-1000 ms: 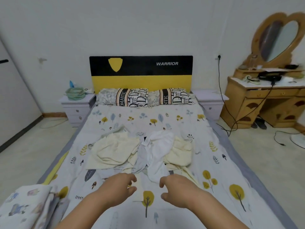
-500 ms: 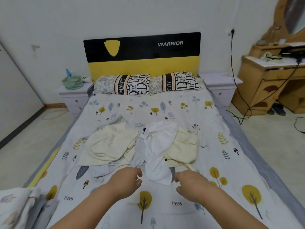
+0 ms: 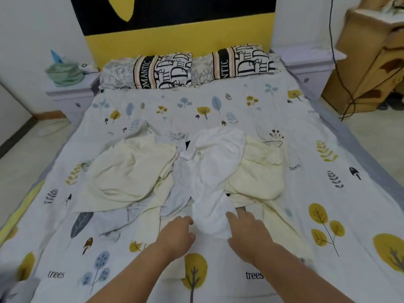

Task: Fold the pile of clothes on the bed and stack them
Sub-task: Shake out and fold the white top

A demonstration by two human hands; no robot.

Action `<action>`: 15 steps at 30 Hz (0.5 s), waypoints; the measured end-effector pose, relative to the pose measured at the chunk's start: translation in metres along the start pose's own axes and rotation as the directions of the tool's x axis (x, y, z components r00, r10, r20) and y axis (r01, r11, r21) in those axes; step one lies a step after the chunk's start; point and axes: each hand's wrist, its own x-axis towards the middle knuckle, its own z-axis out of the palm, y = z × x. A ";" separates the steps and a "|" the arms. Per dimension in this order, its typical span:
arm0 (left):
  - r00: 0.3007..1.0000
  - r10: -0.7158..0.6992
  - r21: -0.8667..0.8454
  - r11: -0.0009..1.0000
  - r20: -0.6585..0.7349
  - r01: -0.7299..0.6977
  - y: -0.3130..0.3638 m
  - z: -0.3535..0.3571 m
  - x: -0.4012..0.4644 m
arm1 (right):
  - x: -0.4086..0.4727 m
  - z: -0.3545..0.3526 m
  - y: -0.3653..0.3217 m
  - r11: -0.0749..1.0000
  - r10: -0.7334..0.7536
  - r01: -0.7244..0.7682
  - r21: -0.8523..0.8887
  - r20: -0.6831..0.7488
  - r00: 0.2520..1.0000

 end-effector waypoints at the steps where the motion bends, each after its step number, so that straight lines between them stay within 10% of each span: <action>1: 1.000 -0.014 -0.040 0.999 0.006 0.015 -0.004 0.008 0.013 | 0.012 0.012 -0.002 1.000 -0.002 0.002 0.007 0.007 1.000; 7: 0.995 -0.077 -0.308 0.950 -0.057 0.056 -0.018 0.046 0.085 | 0.076 0.066 -0.013 1.000 -0.013 0.013 0.004 0.069 0.998; 15: 0.998 0.043 -0.174 0.984 -0.041 -0.049 -0.034 0.078 0.124 | 0.109 0.124 -0.006 0.999 -0.043 0.042 0.015 0.049 0.998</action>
